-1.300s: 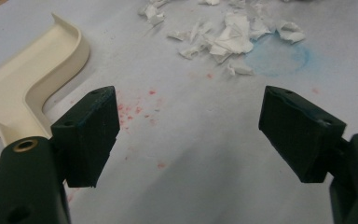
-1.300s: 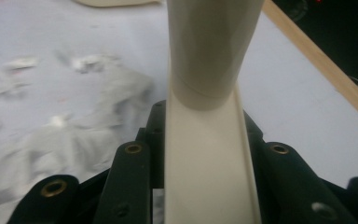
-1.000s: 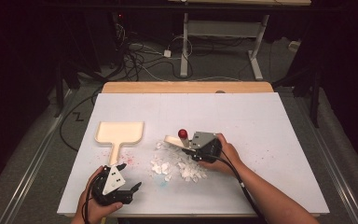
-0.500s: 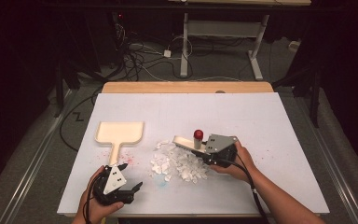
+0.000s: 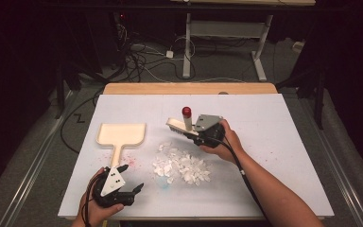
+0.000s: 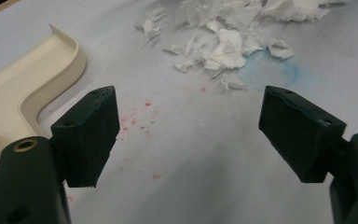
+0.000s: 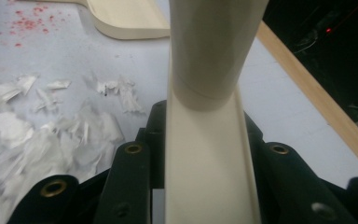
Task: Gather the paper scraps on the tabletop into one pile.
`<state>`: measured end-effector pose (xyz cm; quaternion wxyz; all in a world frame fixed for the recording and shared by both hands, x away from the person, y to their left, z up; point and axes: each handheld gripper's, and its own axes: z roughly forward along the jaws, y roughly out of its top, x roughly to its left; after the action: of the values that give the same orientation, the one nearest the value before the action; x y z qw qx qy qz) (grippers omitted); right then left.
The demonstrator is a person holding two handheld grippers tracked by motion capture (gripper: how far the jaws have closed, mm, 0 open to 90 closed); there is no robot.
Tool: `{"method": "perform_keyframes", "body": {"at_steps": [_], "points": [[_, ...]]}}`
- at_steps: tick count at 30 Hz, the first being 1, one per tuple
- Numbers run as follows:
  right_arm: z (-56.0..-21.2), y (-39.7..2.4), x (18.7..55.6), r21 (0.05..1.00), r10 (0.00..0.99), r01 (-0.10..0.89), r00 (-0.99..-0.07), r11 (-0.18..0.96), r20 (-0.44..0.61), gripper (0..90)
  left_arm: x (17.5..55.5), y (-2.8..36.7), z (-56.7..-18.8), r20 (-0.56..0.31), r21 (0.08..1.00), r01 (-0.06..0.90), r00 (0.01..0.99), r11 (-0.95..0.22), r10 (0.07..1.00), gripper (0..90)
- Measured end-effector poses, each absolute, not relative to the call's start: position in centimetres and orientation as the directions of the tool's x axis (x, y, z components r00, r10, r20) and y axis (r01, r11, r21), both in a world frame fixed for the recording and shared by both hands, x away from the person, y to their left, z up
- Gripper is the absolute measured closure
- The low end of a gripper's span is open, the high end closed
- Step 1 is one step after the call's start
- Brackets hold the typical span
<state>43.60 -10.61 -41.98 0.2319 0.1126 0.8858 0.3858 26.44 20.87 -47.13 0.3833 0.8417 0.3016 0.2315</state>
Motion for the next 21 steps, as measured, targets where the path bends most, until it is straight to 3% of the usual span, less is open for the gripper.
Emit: {"method": "perform_keyframes", "body": {"at_steps": [4, 9, 21], "points": [[-42.7, -8.5, 45.0, 0.726, 0.375, 0.040, -0.875, 0.686, -0.306, 68.5, 26.5, 21.2, -47.3, 0.147, 0.787, 0.340, 0.707, -0.515, 0.692, 19.6], [-43.7, -6.0, 44.8, 0.694, 0.330, -0.003, -0.878, 0.720, -0.346, 68.4, 26.5, 21.3, -47.2, 0.156, 0.785, 0.338, 0.703, -0.519, 0.694, 19.6], [-44.3, -6.6, 40.9, 0.655, 0.064, -0.167, -0.948, 0.737, -0.313, 67.9, 26.5, 21.3, -47.2, 0.156, 0.780, 0.344, 0.702, -0.523, 0.695, 19.6]]}}
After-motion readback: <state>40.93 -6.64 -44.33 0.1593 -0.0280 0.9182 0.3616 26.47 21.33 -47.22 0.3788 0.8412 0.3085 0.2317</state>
